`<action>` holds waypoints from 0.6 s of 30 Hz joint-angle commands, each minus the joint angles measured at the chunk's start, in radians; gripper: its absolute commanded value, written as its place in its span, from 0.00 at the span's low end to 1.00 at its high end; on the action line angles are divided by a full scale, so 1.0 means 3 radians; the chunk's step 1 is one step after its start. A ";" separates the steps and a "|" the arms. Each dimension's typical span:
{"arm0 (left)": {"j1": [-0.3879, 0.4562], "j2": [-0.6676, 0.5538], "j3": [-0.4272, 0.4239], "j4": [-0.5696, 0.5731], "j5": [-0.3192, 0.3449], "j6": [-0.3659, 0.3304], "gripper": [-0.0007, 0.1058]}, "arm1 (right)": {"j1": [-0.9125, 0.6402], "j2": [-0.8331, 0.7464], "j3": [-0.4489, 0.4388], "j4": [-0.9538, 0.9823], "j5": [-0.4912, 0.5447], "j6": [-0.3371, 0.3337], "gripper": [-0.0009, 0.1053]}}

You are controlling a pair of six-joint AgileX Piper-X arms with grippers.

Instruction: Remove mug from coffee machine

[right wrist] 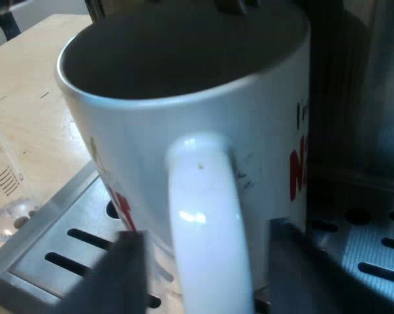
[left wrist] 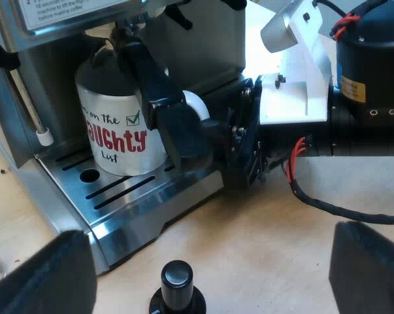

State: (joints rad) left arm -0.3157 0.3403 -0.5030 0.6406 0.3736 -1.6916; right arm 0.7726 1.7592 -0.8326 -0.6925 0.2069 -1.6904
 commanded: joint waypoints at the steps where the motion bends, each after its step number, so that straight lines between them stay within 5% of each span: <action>1: -0.0012 -0.0003 -0.0006 -0.0033 0.0020 -0.0007 0.75 | -0.0004 0.0001 -0.0019 0.0004 -0.0004 -0.0050 0.29; 9: -0.0012 -0.0003 -0.0006 -0.0033 0.0020 -0.0007 0.75 | -0.0004 0.0001 -0.0019 0.0004 -0.0004 -0.0056 0.01; 18: -0.0012 -0.0003 -0.0006 -0.0033 0.0020 -0.0007 0.75 | -0.0004 -0.0173 -0.0019 0.0282 -0.0004 -0.0143 0.01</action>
State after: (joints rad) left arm -0.3157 0.3403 -0.5030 0.6406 0.3736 -1.6916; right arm 0.7726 1.7332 -0.8326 -0.6424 0.2109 -1.7197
